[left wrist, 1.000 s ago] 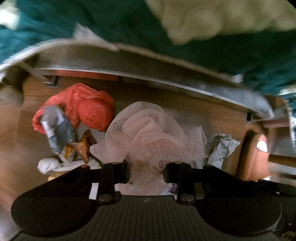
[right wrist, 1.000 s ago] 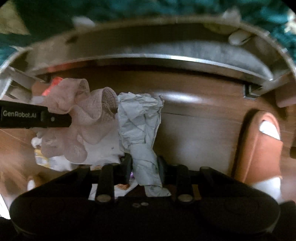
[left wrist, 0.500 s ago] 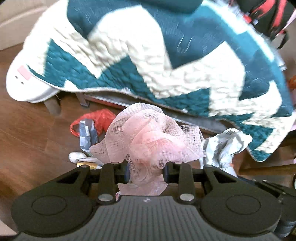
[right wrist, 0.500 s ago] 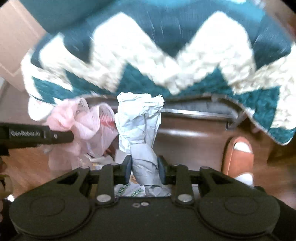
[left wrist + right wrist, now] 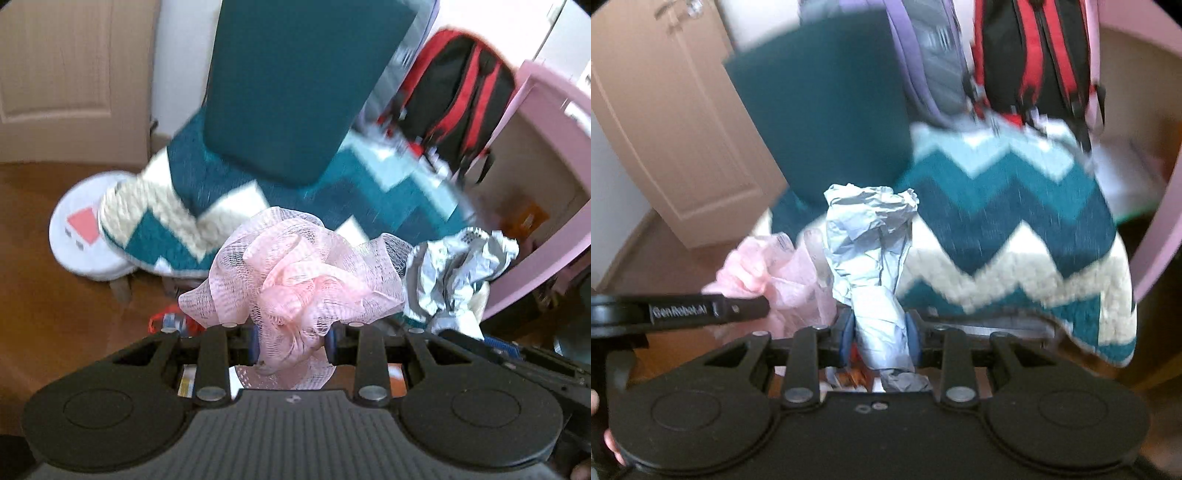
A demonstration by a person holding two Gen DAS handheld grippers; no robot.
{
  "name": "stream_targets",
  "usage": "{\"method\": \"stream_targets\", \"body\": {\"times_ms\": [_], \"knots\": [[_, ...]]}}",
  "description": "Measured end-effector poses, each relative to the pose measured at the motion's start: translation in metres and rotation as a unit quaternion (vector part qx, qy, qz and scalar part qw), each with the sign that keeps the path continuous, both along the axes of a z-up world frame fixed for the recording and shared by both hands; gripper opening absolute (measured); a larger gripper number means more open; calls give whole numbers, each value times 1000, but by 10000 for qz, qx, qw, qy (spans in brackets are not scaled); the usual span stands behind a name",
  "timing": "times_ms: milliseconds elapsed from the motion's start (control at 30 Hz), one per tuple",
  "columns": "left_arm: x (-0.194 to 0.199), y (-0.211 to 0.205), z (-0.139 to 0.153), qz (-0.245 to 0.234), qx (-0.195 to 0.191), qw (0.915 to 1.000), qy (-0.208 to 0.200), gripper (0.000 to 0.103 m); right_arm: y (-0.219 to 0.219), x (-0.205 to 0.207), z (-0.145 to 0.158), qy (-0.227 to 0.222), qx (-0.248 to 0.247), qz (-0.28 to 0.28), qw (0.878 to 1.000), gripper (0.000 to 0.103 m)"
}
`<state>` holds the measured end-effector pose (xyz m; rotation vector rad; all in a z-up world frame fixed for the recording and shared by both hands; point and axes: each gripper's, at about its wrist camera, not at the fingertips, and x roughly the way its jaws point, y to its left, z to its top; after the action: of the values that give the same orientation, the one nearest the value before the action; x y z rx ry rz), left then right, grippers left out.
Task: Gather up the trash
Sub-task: 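Lift both held items and carry them over the teal bin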
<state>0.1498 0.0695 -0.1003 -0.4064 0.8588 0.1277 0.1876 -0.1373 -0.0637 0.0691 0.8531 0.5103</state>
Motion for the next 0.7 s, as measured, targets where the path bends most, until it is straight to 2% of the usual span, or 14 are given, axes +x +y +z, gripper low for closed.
{"method": "stream_targets", "body": {"times_ms": [267,467,633,700], "knots": [[4,18,87,153,-57,9959,-888,31,17,20,95,-918,291,111,9953,29],[26,31,153,188,300,9893,-1417,31,42,47,158,-1468,336,142,9885,29],[54,47,206,328,463,9831,-1738,31,66,78,194,-1760,298,77,9839,29],[67,52,223,381,710,9792,-1860,31,74,91,204,-1809,286,20,9831,29]]}}
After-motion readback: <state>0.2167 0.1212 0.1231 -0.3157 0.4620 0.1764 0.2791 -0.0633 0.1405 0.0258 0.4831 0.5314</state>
